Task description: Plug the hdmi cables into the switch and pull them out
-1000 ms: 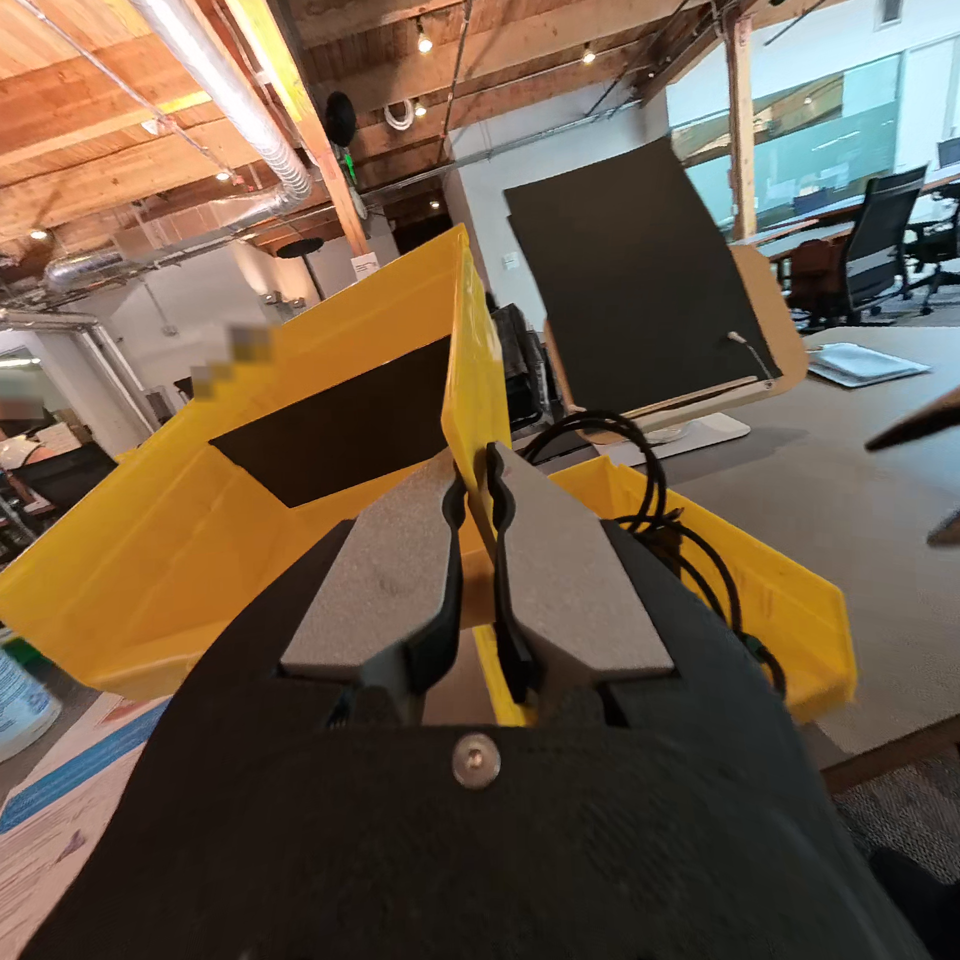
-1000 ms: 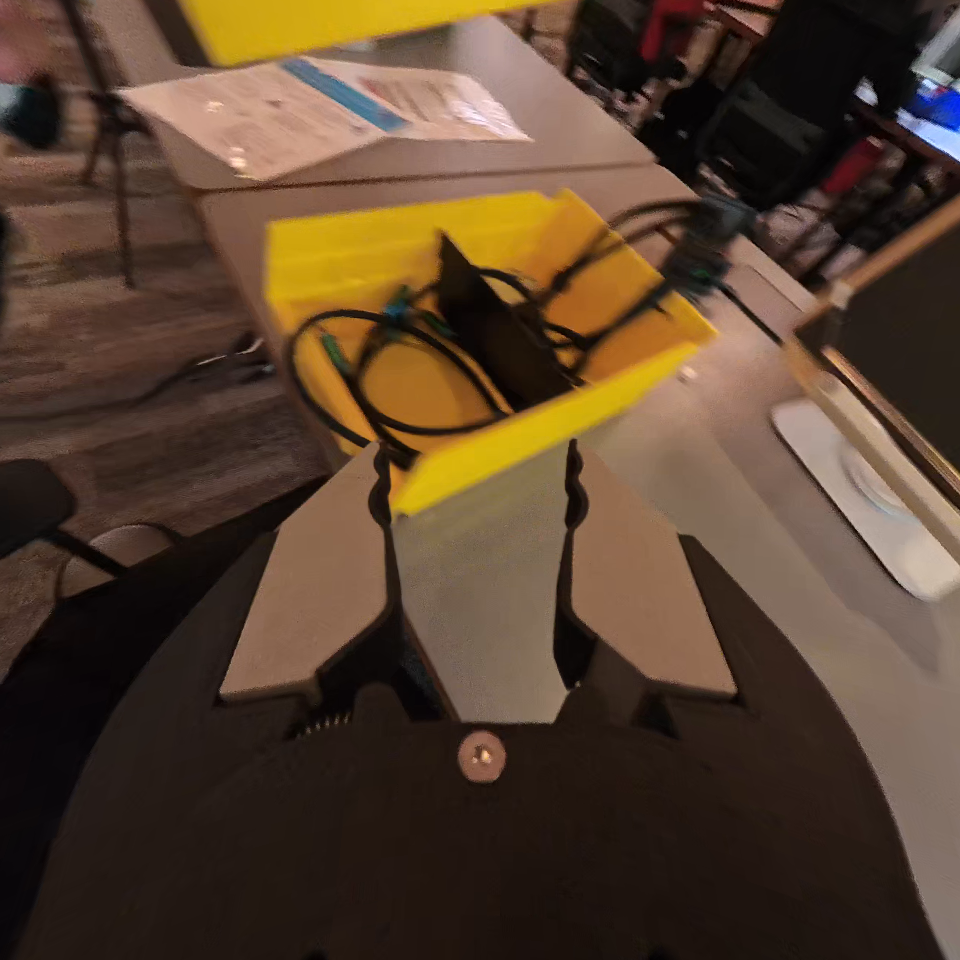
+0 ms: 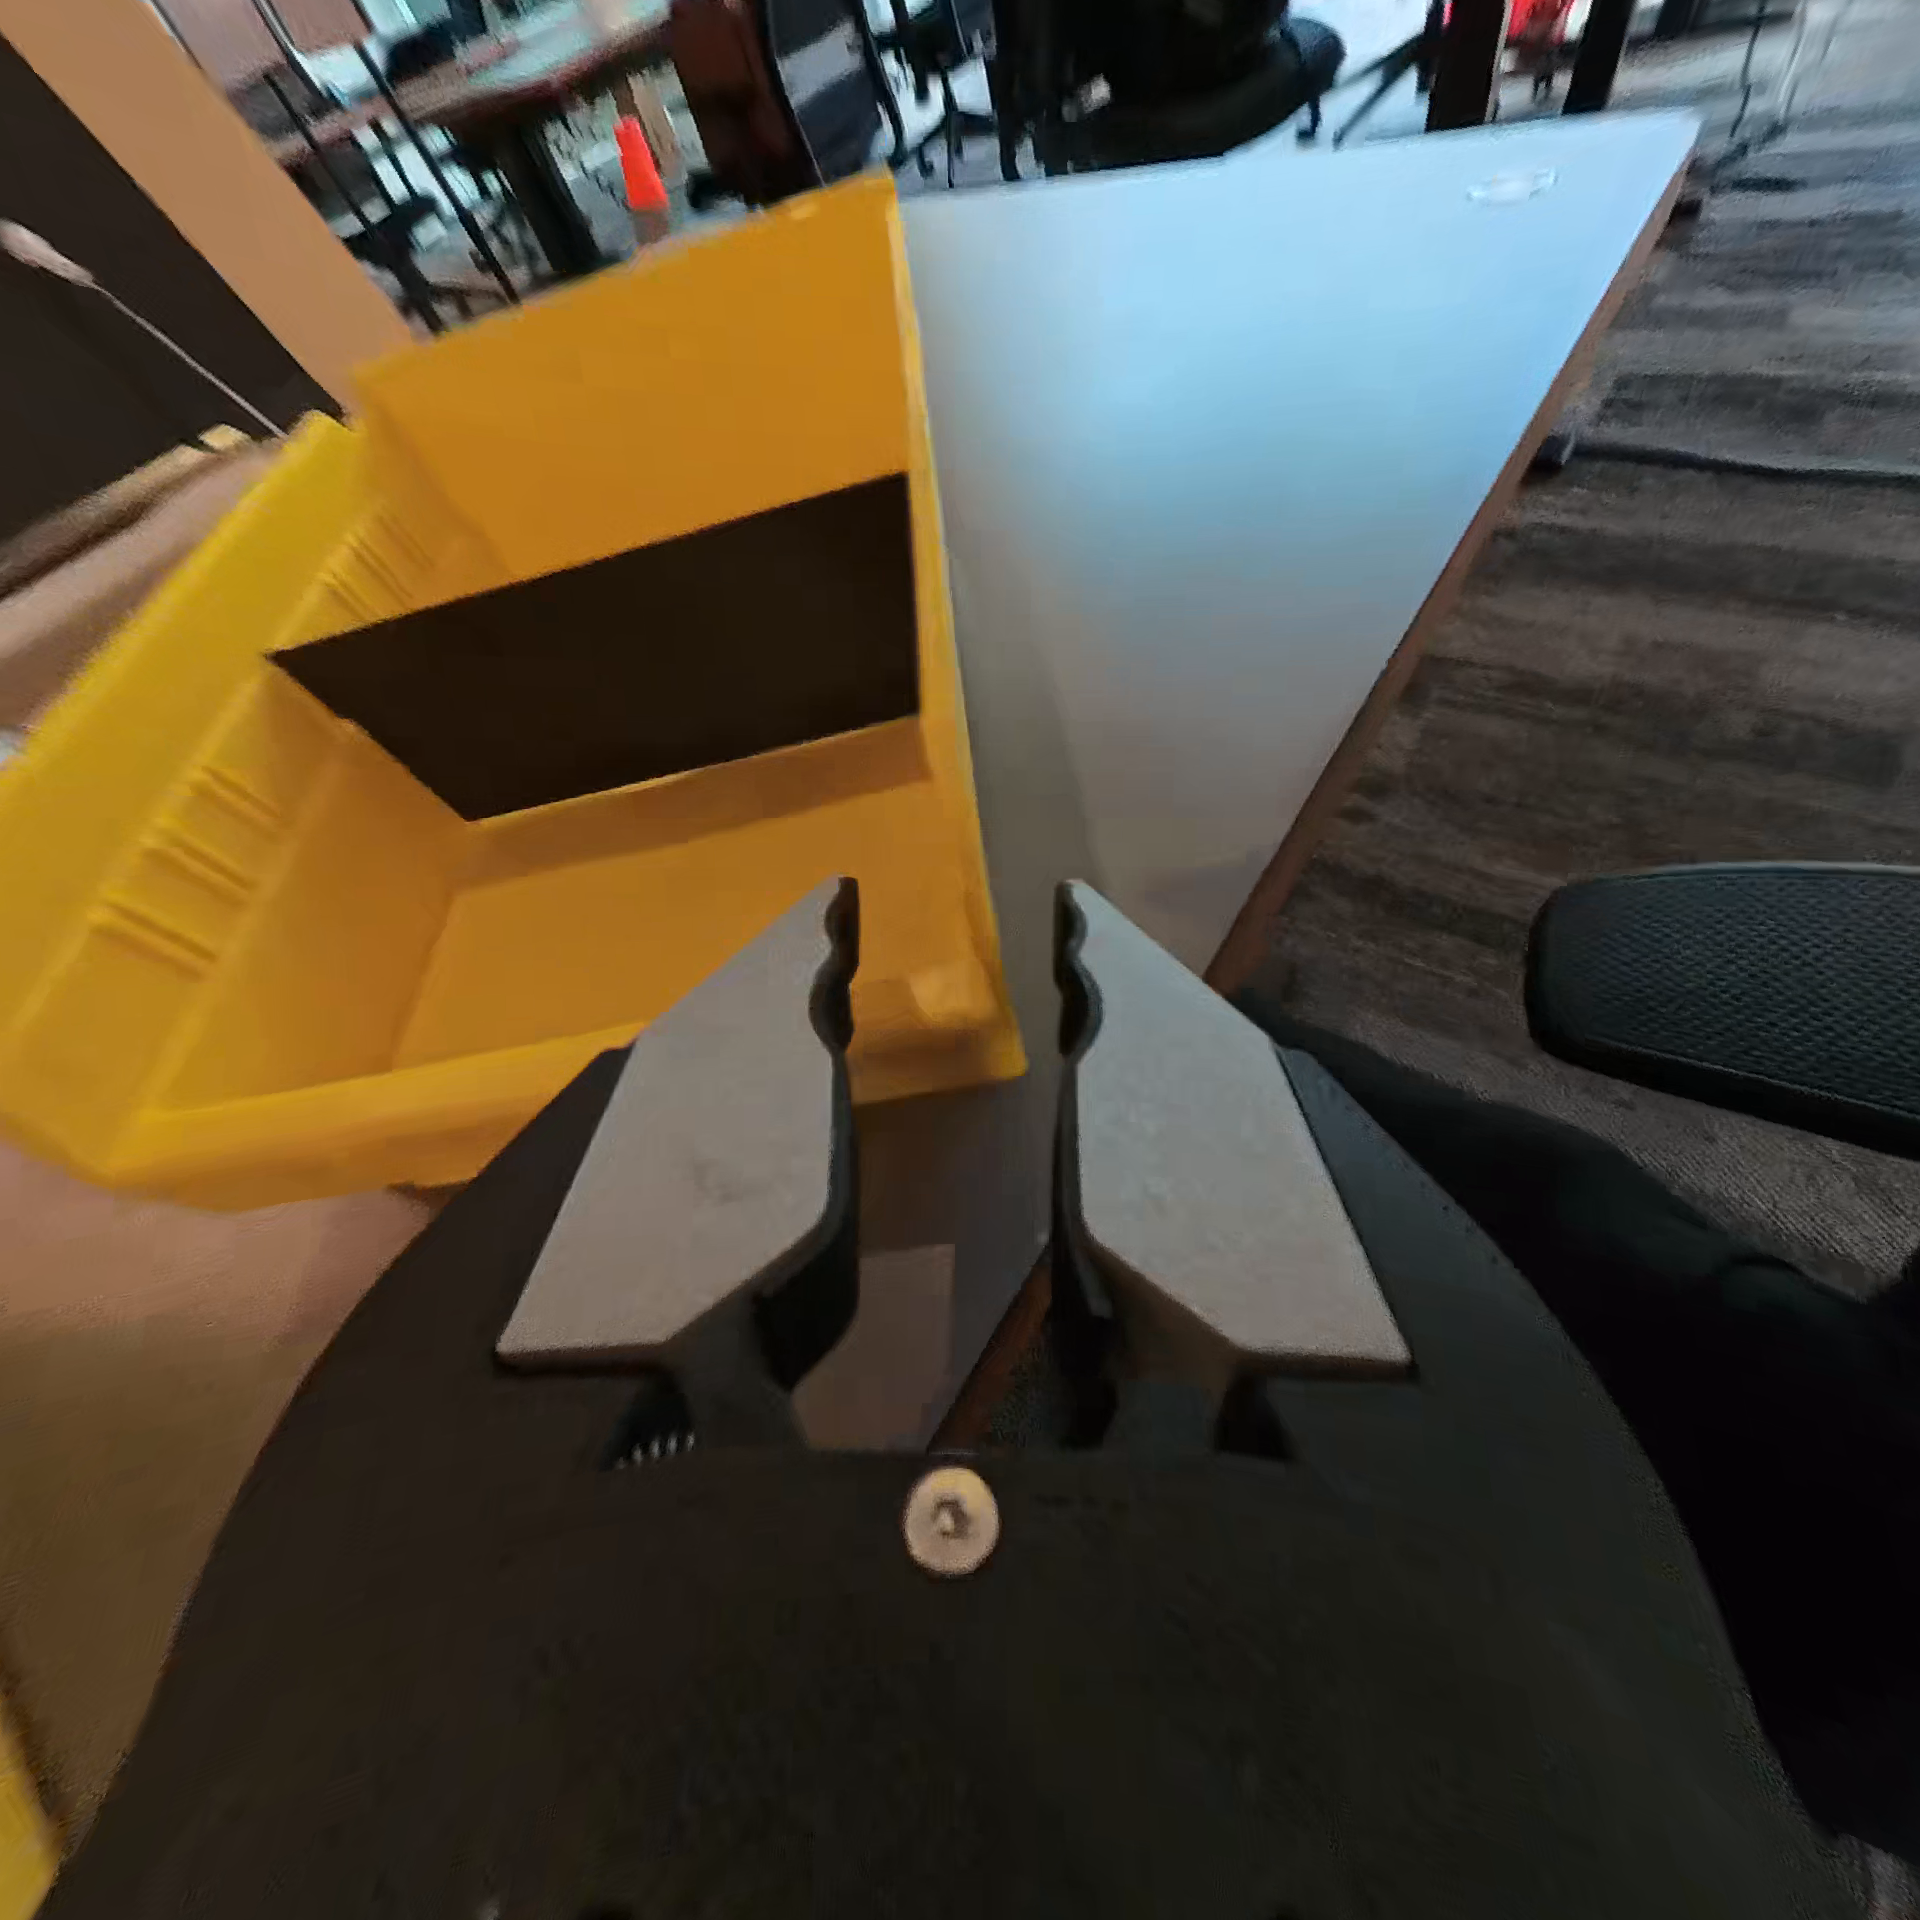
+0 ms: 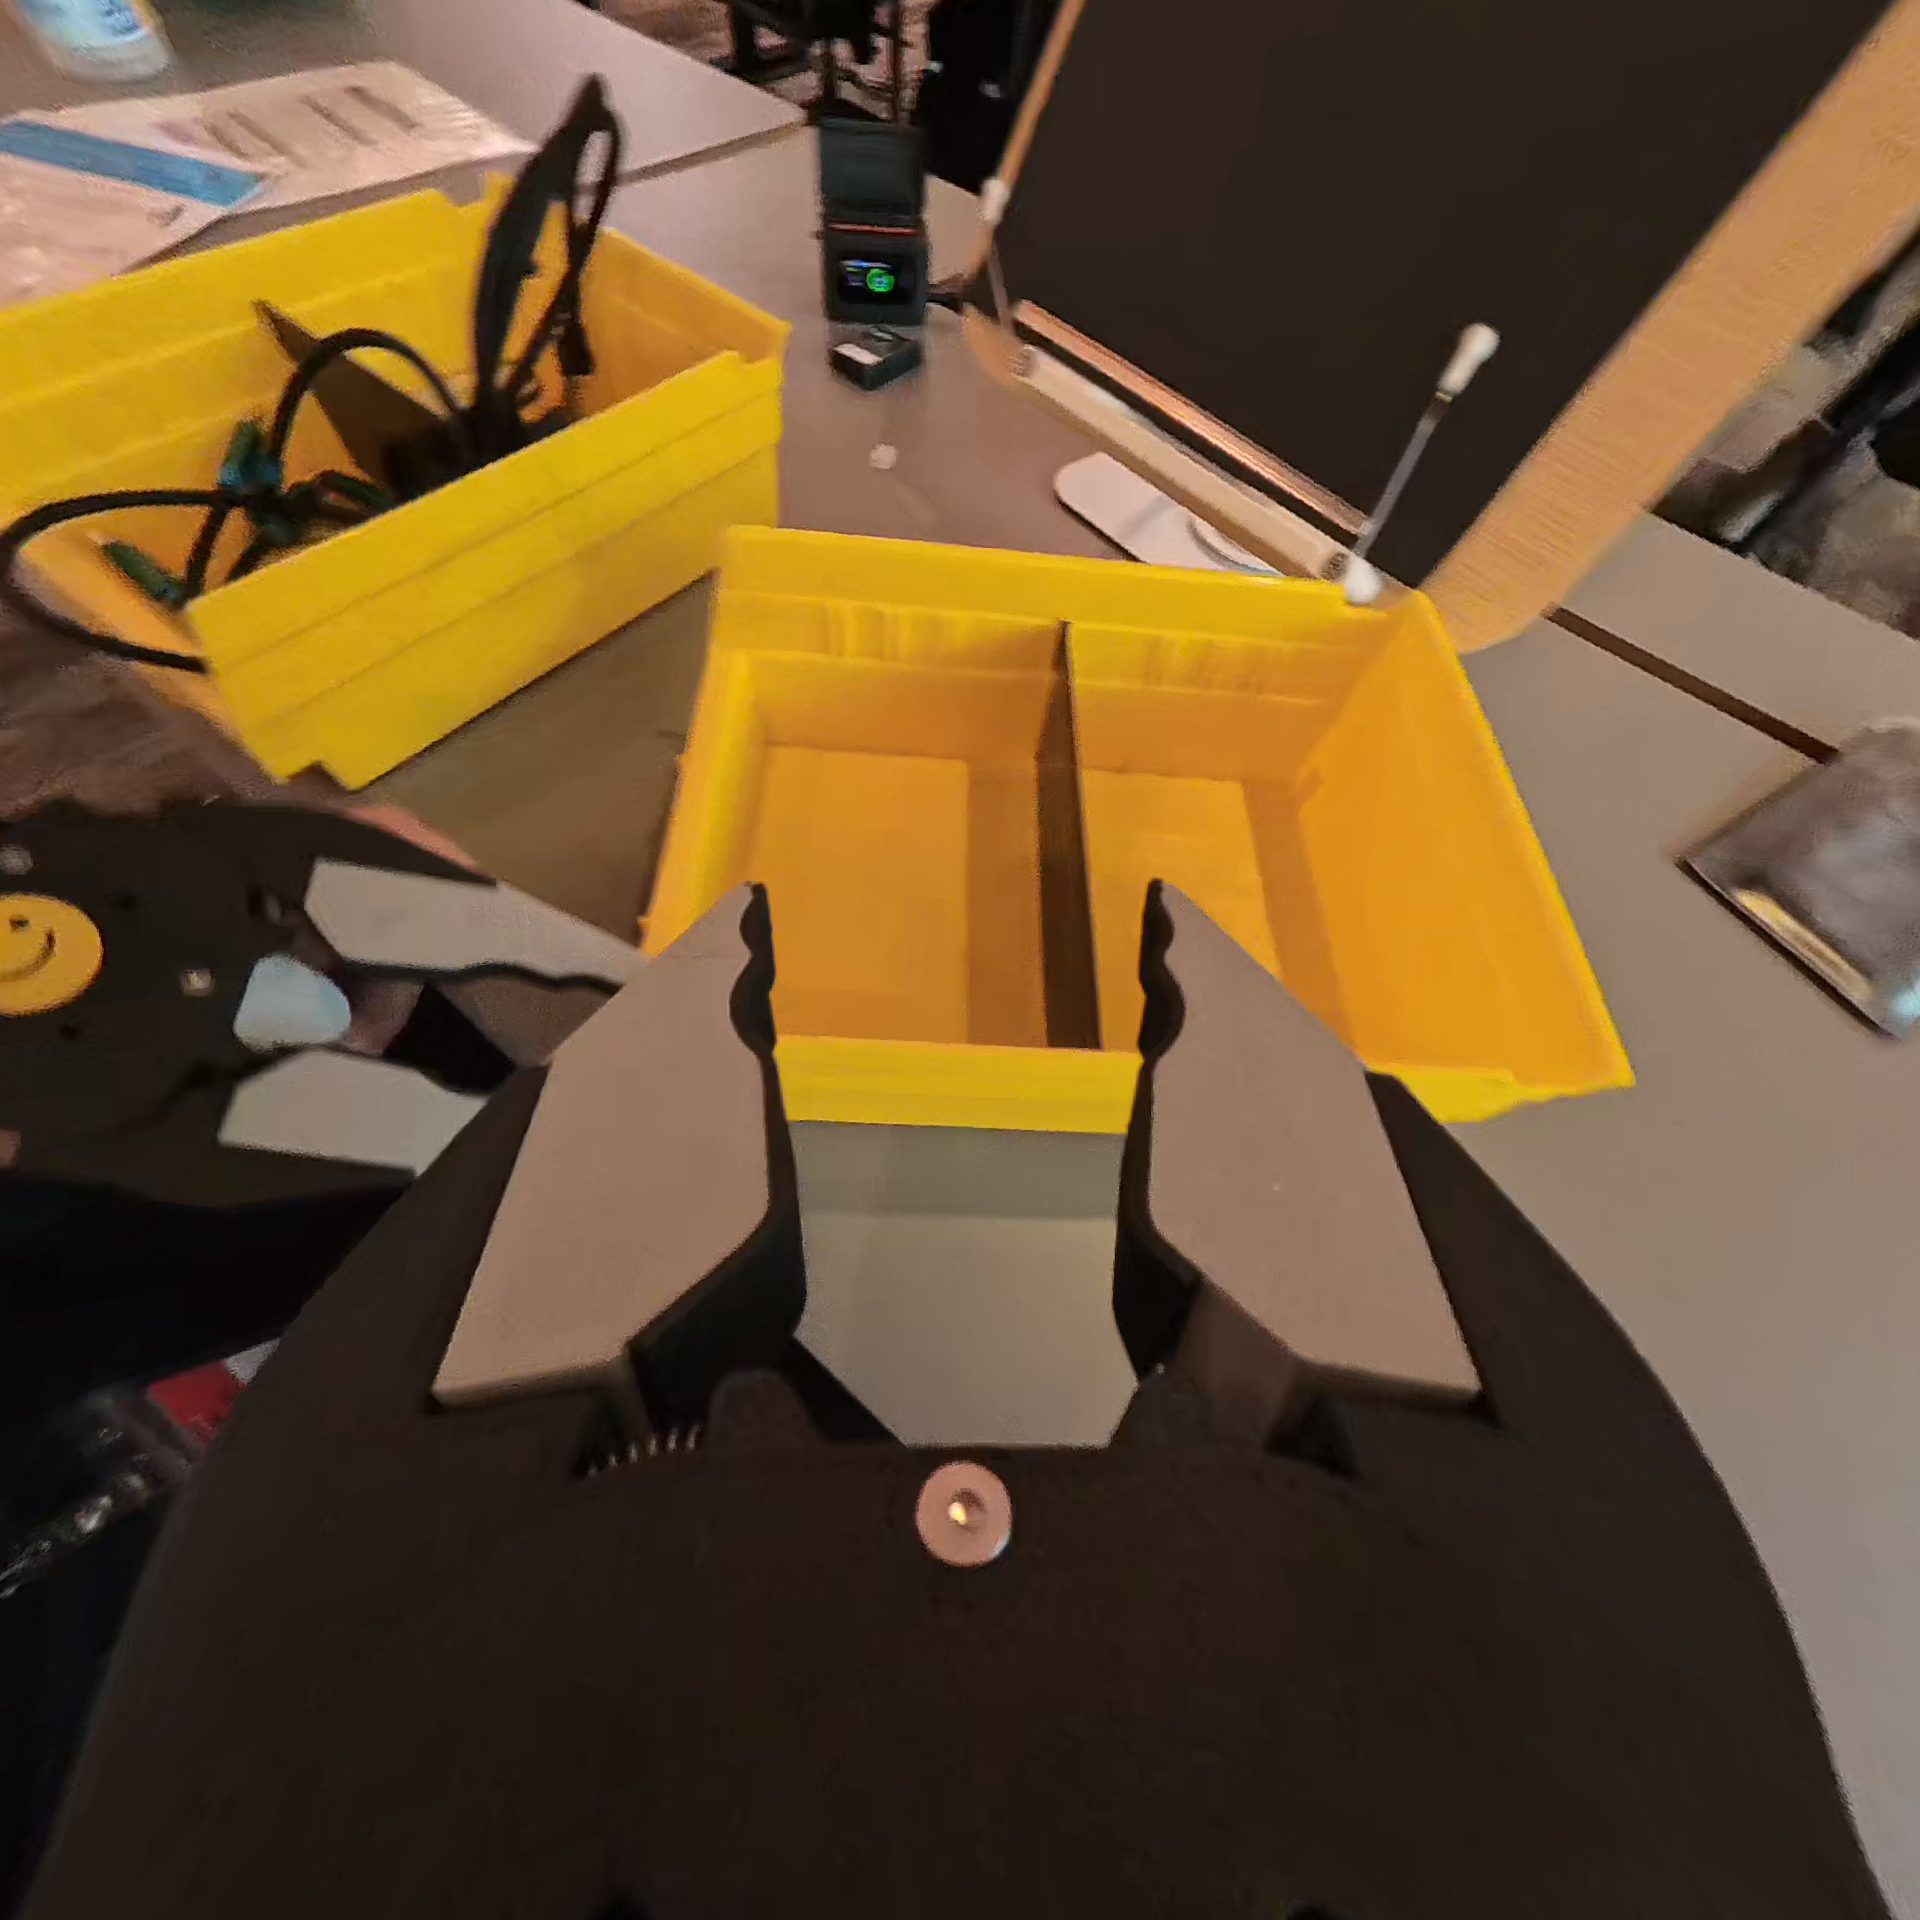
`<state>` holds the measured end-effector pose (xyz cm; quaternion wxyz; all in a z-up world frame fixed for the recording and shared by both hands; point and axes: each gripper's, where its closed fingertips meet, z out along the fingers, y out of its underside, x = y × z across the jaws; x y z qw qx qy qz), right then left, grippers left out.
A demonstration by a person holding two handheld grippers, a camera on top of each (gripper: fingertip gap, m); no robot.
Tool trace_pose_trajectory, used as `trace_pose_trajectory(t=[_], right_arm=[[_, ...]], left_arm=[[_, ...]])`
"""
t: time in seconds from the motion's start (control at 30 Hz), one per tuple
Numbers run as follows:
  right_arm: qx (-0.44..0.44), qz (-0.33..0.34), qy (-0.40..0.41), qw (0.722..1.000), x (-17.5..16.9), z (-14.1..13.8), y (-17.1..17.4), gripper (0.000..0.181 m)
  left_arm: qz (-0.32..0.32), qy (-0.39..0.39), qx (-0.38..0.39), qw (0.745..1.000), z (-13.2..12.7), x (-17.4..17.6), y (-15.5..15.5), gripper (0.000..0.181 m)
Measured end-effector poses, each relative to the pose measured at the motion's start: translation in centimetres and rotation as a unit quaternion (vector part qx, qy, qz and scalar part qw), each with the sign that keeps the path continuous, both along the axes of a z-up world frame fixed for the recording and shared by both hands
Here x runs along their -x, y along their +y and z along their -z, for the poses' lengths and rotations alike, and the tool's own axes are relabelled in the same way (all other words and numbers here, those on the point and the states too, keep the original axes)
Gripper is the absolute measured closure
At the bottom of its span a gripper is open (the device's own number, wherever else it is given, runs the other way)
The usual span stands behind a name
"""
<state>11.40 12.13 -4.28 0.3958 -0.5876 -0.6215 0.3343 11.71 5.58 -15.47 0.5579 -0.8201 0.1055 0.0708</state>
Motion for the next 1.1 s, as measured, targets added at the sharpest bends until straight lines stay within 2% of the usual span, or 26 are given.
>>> trace_pose_trajectory(t=[0.03,0.07,0.1,0.17,0.23,0.3,0.37,0.47,0.53,0.63,0.73,0.8,0.83,0.87,1.0,1.1], right_arm=[[-0.003,-0.015,-0.001,1.0,0.3,0.0,-1.0,0.11],[-0.005,-0.029,-0.006,1.0,0.7,0.3,-2.0,0.106],[-0.006,-0.041,-0.018,0.999,1.2,0.8,-2.9,0.099],[-0.018,-0.05,-0.058,0.997,2.2,2.5,-4.3,0.092],[-0.047,-0.049,-0.09,0.994,3.5,4.2,-5.4,0.09],[-0.068,-0.067,-0.13,0.987,4.5,6.3,-7.1,0.089],[-0.098,-0.081,-0.173,0.977,5.1,8.4,-8.3,0.087],[-0.191,-0.041,-0.245,0.95,4.5,10.9,-5.9,0.092],[-0.19,-0.025,-0.268,0.944,3.6,11.5,-4.3,0.077],[-0.144,-0.003,-0.295,0.945,1.4,11.5,-1.9,0.07],[-0.136,0.048,-0.321,0.936,-1.8,11.5,1.9,0.063],[-0.13,0.079,-0.304,0.94,-3.4,10.5,4.0,0.077],[-0.134,0.113,-0.291,0.941,-4.2,9.6,5.4,0.096],[-0.134,0.138,-0.283,0.94,-5.1,8.8,6.4,0.1],[-0.105,0.139,-0.221,0.96,-6.2,6.3,6.4,0.101],[-0.076,0.092,-0.146,0.982,-4.0,4.1,3.9,0.102]], left_arm=[[-0.006,0.001,-0.016,1.0,-1.1,0.7,-0.9,0.14],[-0.012,0.006,-0.019,1.0,-1.9,1.4,-2.0,0.125],[-0.011,0.016,-0.005,1.0,-2.5,2.3,-3.3,0.12],[-0.034,0.045,0.017,0.998,-4.0,5.4,-6.4,0.121],[-0.039,0.034,0.033,0.998,-5.3,7.8,-9.5,0.119],[-0.05,-0.007,0.009,0.999,-7.1,9.5,-11.6,0.116],[-0.071,-0.01,-0.014,0.997,-8.2,11.3,-13.0,0.118],[-0.108,0.004,-0.021,0.994,-8.8,13.5,-14.4,0.12],[-0.116,0.002,-0.023,0.993,-8.8,14.0,-15.0,0.123],[-0.151,0.022,0.012,0.988,-7.5,15.7,-15.8,0.123],[-0.156,0.011,0.03,0.987,-6.5,16.3,-16.0,0.12],[-0.159,0.001,0.032,0.987,-6.3,16.6,-16.1,0.12],[-0.164,0.002,0.034,0.986,-6.2,16.8,-16.2,0.12],[-0.165,0.005,0.038,0.986,-5.9,16.9,-16.2,0.12],[-0.155,-0.001,0.053,0.987,-4.6,16.2,-15.1,0.119],[-0.153,-0.017,0.074,0.985,-2.6,15.7,-13.7,0.122]])
